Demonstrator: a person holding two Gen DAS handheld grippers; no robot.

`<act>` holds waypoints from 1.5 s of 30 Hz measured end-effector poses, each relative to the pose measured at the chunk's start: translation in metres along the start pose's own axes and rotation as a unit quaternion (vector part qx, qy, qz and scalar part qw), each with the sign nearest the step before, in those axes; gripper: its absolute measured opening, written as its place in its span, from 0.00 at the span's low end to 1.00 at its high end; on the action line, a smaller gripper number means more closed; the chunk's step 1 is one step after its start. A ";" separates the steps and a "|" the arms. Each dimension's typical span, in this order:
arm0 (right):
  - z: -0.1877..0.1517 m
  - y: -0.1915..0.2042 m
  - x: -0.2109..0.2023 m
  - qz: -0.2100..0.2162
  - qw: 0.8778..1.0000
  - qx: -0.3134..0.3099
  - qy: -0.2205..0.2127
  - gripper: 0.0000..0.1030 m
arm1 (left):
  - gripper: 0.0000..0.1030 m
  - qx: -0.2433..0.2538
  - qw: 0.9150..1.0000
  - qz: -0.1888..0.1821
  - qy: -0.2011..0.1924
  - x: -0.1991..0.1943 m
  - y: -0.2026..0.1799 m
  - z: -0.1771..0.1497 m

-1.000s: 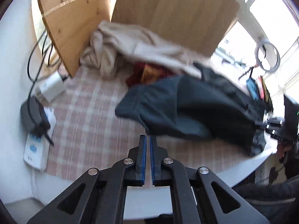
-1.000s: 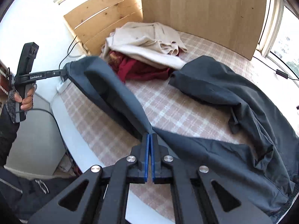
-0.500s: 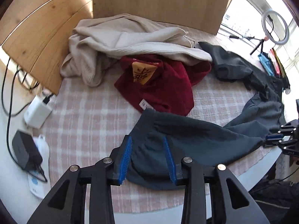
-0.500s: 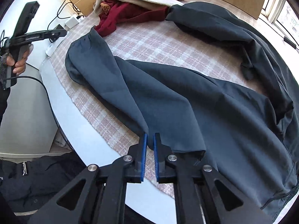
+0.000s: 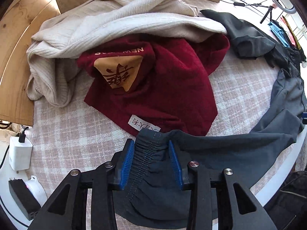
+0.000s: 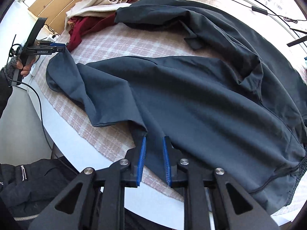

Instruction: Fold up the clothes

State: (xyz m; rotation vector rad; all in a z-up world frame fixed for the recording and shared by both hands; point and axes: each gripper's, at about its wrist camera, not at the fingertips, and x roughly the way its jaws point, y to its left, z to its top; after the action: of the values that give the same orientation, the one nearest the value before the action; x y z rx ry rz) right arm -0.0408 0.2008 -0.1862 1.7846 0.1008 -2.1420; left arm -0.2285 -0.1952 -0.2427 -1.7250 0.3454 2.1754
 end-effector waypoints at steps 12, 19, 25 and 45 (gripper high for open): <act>0.007 0.043 0.025 0.000 0.996 -0.088 0.004 0.40 | 0.07 -0.060 0.993 0.009 -0.102 -0.096 0.017 -0.026; 0.032 0.041 0.032 -0.021 0.995 -0.097 -0.001 0.02 | 0.07 -0.057 0.979 0.030 -0.192 -0.186 0.012 0.002; 0.036 0.037 -0.046 -0.004 0.993 -0.081 -0.088 0.01 | 0.06 -0.002 0.962 0.069 -0.263 -0.257 -0.001 -0.002; 0.036 0.043 -0.029 0.105 0.989 -0.100 0.021 0.31 | 0.12 -0.073 0.991 0.077 -0.081 -0.164 0.031 -0.130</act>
State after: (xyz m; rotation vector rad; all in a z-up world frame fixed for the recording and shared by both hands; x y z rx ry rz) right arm -0.0568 0.1573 -0.1438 1.6467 0.1261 -1.8781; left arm -0.0924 -0.2933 -0.1142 -1.6290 0.2912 2.4894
